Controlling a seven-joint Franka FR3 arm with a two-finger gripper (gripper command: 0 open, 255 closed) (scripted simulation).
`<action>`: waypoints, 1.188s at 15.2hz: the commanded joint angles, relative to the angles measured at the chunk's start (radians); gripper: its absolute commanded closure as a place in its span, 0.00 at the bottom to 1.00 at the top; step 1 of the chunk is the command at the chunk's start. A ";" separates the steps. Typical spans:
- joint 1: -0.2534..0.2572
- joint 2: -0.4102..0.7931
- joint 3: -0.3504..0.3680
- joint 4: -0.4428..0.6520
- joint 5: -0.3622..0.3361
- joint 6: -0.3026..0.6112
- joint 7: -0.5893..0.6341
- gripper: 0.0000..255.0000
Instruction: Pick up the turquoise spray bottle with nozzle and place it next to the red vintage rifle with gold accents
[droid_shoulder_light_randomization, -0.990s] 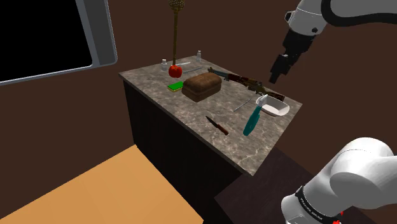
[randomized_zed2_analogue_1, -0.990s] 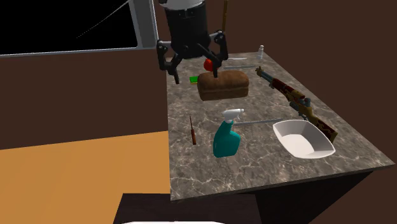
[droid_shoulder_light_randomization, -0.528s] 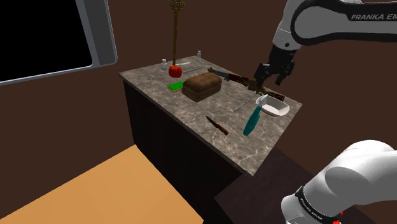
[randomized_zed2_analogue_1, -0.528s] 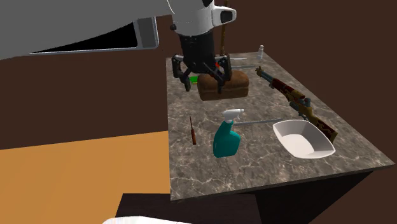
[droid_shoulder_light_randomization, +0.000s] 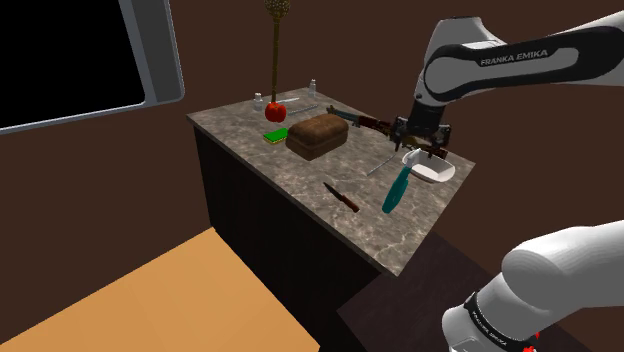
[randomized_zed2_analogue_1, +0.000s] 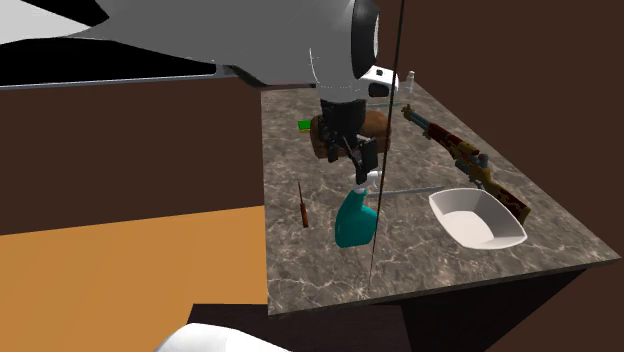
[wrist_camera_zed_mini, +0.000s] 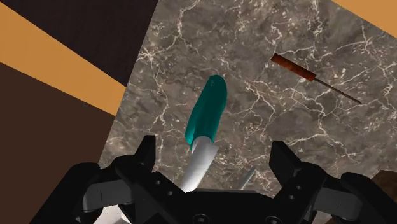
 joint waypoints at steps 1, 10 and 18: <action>-0.022 0.030 0.007 -0.016 0.002 0.039 0.077 0.00; -0.028 0.063 0.005 -0.080 -0.007 0.136 0.082 0.00; -0.028 0.063 0.005 -0.080 -0.007 0.136 0.082 1.00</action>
